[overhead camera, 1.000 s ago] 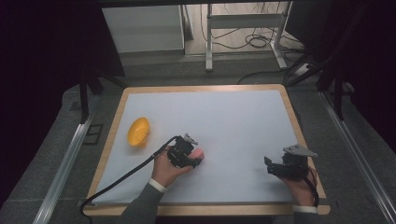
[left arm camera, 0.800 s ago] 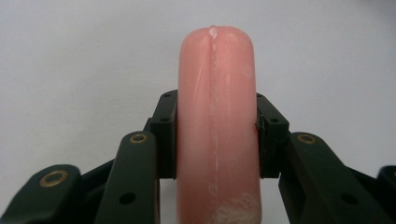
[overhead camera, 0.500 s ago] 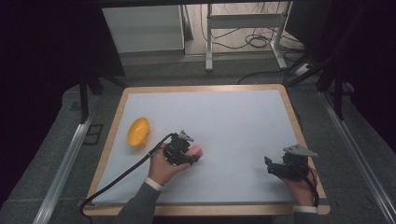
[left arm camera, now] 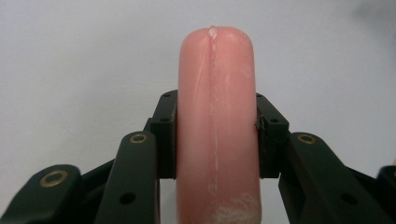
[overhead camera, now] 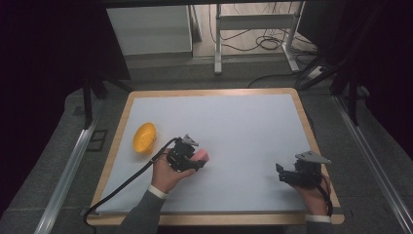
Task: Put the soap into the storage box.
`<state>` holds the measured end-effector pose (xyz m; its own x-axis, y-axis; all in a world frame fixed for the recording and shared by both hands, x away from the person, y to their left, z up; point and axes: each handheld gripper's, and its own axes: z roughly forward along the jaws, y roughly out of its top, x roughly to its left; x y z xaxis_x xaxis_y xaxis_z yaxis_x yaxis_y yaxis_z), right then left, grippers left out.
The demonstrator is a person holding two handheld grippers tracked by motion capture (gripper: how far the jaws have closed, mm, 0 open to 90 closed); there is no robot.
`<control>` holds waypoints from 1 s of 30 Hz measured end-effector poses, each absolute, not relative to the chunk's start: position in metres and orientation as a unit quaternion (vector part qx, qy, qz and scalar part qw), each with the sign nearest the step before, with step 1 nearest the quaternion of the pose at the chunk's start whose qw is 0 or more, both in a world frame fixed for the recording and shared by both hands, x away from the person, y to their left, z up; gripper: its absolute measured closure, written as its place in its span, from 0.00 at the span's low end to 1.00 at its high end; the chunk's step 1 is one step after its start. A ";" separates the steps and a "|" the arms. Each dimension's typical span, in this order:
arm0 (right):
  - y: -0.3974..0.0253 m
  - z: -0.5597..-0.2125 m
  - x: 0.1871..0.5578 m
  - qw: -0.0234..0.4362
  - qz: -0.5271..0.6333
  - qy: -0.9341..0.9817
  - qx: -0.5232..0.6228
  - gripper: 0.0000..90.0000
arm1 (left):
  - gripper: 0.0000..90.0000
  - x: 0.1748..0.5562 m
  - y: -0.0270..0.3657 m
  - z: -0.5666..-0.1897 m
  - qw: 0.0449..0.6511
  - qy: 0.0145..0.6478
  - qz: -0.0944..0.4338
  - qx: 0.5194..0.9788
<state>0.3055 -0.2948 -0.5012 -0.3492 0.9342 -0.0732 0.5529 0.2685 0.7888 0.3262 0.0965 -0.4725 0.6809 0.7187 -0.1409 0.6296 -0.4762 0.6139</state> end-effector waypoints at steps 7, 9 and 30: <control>-0.295 -0.501 0.305 0.278 0.342 0.746 0.499 0.10 | 0.67 0.327 0.102 -0.469 0.329 0.399 0.076 0.853; -0.295 -0.501 0.305 0.278 0.343 0.745 0.499 0.10 | 0.67 0.327 0.104 -0.469 0.330 0.401 0.077 0.851; -0.296 -0.501 0.305 0.278 0.343 0.745 0.500 0.10 | 0.67 0.333 0.127 -0.457 0.331 0.417 0.094 0.841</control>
<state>0.3054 -0.2957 -0.5009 -0.3446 0.9360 -0.0715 0.5541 0.2643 0.7894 0.3328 0.1271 -0.4572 0.6336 0.7647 -0.1177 0.6395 -0.4319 0.6360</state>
